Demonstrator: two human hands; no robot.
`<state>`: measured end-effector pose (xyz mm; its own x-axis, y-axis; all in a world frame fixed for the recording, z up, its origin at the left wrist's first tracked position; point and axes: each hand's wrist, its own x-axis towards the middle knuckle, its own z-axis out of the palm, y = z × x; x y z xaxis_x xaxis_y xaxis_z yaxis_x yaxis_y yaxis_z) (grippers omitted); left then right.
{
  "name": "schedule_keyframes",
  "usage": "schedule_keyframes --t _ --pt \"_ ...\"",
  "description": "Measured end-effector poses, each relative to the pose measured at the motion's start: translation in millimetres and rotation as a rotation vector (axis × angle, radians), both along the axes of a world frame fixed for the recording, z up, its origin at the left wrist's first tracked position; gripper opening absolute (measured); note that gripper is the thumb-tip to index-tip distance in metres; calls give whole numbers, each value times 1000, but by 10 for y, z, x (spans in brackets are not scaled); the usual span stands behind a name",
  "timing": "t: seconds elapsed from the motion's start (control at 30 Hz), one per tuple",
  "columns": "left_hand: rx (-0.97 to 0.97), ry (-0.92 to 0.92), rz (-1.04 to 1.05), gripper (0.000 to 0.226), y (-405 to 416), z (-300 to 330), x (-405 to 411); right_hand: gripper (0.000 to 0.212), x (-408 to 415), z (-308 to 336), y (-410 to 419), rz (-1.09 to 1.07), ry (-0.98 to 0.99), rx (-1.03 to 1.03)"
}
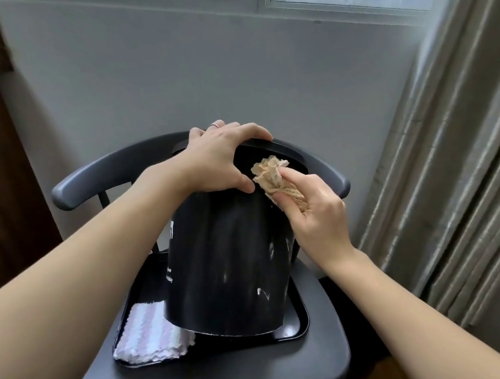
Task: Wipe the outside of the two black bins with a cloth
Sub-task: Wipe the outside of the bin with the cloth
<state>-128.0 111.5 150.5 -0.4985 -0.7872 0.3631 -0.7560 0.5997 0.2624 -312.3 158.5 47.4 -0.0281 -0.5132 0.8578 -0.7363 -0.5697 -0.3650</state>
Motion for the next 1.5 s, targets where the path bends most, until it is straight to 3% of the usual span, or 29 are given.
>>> schedule_keyframes --t 0.3,0.53,0.73,1.0,1.17,1.4,1.5 --pt "80 177 -34 79 -34 -9 87 28 -121 217 -120 20 99 -43" --pt "98 185 -45 80 -51 -40 157 21 -202 81 -31 99 333 -108" --pt "119 176 -63 82 -50 -35 187 27 -142 354 -235 -5 239 -46" --pt "151 194 -46 81 -48 -29 227 21 -202 150 -32 109 441 -115" --pt "154 201 -49 82 -38 -23 195 24 -151 379 -168 -18 291 -63" --pt "204 196 11 80 -79 -31 218 19 -215 -202 192 223 458 -85" --pt "212 196 7 80 -55 -27 206 18 -247 -125 160 199 485 -81"
